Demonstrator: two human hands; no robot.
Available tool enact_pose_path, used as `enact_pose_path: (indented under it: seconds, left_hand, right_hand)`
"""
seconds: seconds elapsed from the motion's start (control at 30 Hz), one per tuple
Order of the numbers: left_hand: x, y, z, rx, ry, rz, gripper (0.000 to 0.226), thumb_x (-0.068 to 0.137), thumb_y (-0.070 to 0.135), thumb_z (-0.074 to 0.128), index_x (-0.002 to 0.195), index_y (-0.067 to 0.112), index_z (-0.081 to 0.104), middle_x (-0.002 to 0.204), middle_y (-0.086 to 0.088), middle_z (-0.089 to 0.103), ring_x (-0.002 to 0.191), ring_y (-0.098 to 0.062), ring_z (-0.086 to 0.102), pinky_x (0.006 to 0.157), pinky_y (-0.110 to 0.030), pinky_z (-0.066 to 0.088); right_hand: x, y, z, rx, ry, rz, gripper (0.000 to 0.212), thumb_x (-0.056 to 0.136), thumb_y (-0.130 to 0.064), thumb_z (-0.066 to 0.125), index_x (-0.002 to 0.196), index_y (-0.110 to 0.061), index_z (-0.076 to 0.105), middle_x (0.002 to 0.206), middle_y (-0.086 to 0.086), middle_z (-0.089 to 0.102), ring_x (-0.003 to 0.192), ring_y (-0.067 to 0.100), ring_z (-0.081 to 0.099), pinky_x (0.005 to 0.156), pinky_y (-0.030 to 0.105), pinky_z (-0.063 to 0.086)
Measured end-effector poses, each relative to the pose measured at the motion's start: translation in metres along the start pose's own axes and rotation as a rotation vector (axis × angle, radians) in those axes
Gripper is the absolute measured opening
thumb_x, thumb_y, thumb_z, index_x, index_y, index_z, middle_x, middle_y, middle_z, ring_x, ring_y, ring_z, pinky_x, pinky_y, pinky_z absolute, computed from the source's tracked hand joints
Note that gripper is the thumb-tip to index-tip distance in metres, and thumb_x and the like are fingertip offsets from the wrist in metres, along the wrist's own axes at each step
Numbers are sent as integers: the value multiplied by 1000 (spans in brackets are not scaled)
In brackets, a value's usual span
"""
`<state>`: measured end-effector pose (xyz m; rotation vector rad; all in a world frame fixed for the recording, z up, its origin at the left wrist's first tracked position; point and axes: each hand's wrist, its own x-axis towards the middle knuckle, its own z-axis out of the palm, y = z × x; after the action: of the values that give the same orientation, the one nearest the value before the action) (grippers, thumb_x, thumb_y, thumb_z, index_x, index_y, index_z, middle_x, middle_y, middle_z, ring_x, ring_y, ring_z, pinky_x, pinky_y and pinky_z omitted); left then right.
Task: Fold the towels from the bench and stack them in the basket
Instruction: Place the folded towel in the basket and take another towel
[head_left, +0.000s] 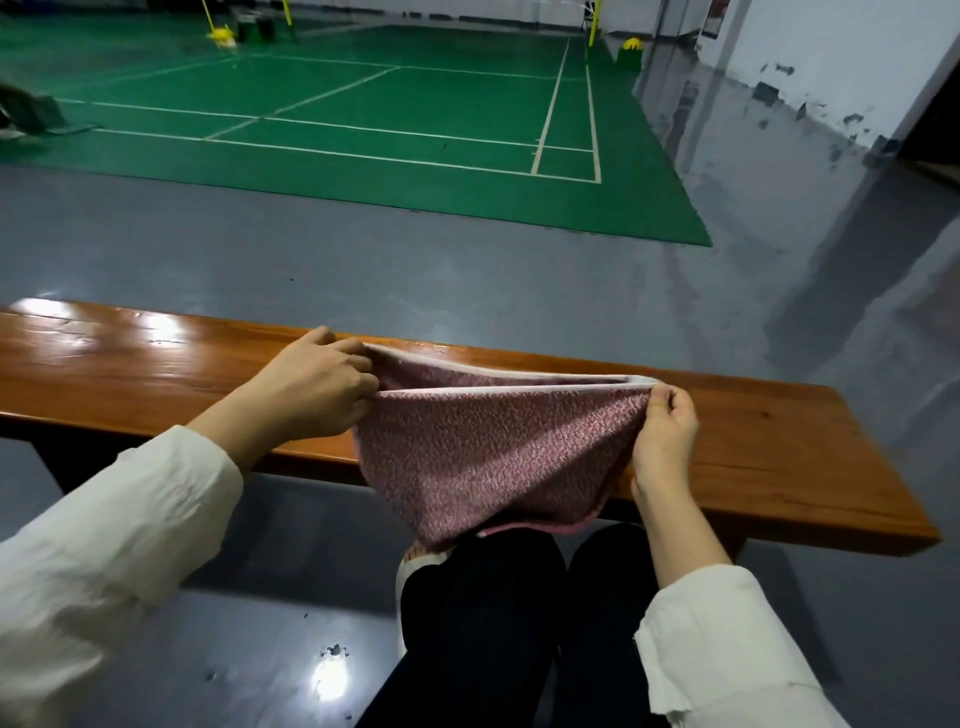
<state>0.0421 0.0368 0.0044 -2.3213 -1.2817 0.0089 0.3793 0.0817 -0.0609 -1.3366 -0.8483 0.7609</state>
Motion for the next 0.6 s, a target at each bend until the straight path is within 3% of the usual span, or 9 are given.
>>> enact_pose_path:
  seconds: [0.1,0.2,0.3,0.43,0.6]
  left_hand:
    - [-6,-4,-2,-27,19,62,19,72,24,75,90,21,69,92,-1,67,86,-27,63,70,-38,49]
    - [-6,-10,-6,-54,65,87,40,64,5,82,101,12,69,99,-8,68,84,-31,63,61,-39,52]
    - [-6,-13,-15,-267,152,-1,32,72,4,80,101,6,69,89,-11,67,74,-32,65,56,-39,55]
    - [-8,-14,-17,-412,260,-111,14,86,10,69,99,8,67,90,-9,68,75,-31,66,58,-39,54]
    - [-6,-14,-16,-423,294,-255,35,81,1,71,114,0,59,103,-17,57,71,-31,62,60,-42,54]
  right_hand:
    - [4,-1,-7,-10,19,4,17,103,-18,39,100,-12,55,91,2,56,82,10,49,68,15,39]
    - [7,-1,-10,-34,25,-1,21,102,-17,40,106,-6,58,97,6,57,91,15,50,77,24,40]
    - [6,-4,-9,-42,31,-5,24,102,-17,40,108,-2,58,100,8,57,94,17,50,82,27,39]
    - [5,-11,-9,-34,37,-24,20,102,-17,41,106,-5,57,99,7,55,93,15,48,74,21,39]
    - [5,-27,-6,-23,24,-57,14,102,-17,41,97,-10,53,94,7,54,89,15,47,74,25,38]
